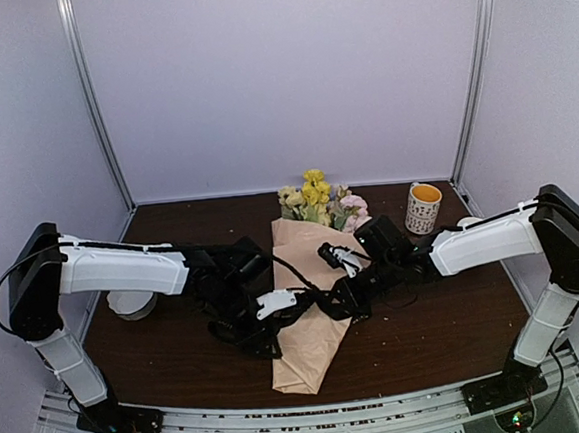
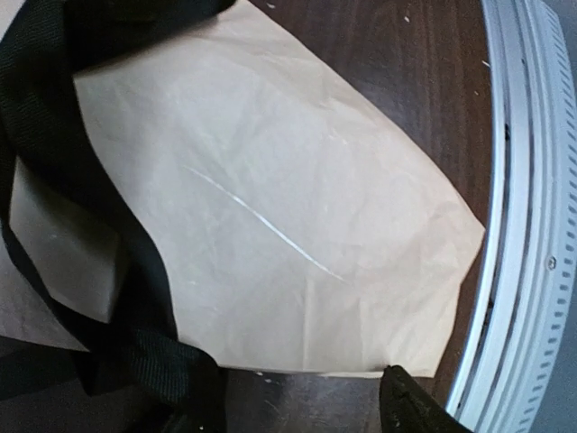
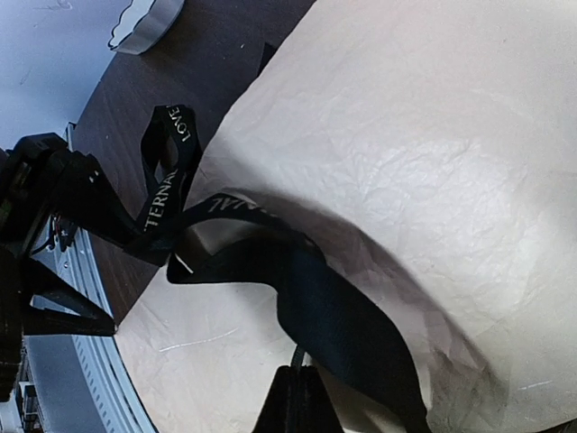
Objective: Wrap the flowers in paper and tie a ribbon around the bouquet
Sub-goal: Cross the ribbon over the folded bouquet.
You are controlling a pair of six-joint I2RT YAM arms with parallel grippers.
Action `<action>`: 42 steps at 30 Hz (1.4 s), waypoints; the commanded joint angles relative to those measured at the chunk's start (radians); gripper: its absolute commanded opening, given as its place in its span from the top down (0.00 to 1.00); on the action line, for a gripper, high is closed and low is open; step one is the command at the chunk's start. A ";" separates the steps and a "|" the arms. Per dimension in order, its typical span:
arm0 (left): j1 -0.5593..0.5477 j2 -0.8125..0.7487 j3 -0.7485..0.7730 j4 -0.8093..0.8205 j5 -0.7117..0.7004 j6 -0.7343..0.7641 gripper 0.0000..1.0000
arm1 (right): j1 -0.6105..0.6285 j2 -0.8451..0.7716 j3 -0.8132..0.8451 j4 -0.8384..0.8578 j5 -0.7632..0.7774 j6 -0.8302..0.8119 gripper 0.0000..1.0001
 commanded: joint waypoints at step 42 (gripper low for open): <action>0.123 0.000 -0.089 0.173 -0.105 0.297 0.44 | -0.002 0.005 -0.029 0.042 0.009 0.001 1.00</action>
